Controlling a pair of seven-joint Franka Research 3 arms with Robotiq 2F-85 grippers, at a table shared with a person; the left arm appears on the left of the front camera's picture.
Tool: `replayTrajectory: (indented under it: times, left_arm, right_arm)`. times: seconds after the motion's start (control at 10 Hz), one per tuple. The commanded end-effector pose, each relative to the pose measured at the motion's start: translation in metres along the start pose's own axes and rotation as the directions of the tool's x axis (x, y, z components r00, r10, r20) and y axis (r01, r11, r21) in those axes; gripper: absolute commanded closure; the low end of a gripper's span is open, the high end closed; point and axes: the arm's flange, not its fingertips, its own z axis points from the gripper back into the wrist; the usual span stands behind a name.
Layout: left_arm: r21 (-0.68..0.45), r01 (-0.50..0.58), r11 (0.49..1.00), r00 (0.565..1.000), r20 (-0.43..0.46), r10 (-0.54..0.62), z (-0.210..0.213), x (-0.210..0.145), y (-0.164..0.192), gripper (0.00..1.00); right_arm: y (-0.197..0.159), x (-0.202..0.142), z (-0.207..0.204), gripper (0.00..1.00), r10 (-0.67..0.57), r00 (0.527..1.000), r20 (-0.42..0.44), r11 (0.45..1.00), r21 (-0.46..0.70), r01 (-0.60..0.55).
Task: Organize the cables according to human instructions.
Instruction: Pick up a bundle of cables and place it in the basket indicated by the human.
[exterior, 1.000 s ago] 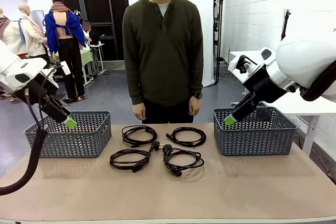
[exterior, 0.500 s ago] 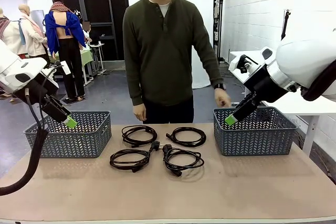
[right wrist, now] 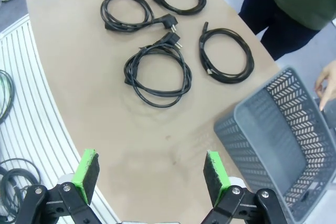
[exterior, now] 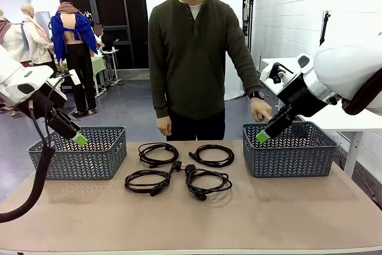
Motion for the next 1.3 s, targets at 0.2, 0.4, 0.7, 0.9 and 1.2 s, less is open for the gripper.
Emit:
replayTrajectory:
  times: [0.2, 0.4, 0.7, 0.9, 1.2]
  left_arm:
    - [-0.014, 0.005, 1.000, 1.000, 0.011, -0.004, -0.0006, -0.0006, 0.0025, 0.00]
    - [-0.014, 0.005, 1.000, 1.000, 0.011, -0.004, -0.0006, -0.0006, 0.0025, 0.00]
    - [-0.014, 0.005, 1.000, 1.000, 0.011, -0.004, -0.0006, -0.0006, 0.0025, 0.00]
    - [-0.014, 0.005, 1.000, 1.000, 0.011, -0.004, -0.0006, -0.0006, 0.0025, 0.00]
    - [-0.014, 0.005, 1.000, 1.000, 0.011, -0.004, -0.0006, -0.0006, 0.0025, 0.00]
  right_arm:
    - [-0.0010, -0.0003, -0.0023, 0.00, -0.001, 1.000, 0.013, 1.000, 0.018, 0.001]
    - [-0.0010, -0.0003, -0.0023, 0.00, -0.001, 1.000, 0.013, 1.000, 0.018, 0.001]
    - [-0.0010, -0.0003, -0.0023, 0.00, -0.001, 1.000, 0.013, 1.000, 0.018, 0.001]
    - [-0.0010, -0.0003, -0.0023, 0.00, -0.001, 1.000, 0.013, 1.000, 0.018, 0.001]
    - [0.0001, -0.0001, 0.0000, 0.00, 0.000, 1.000, -0.001, 1.000, 0.000, 0.000]
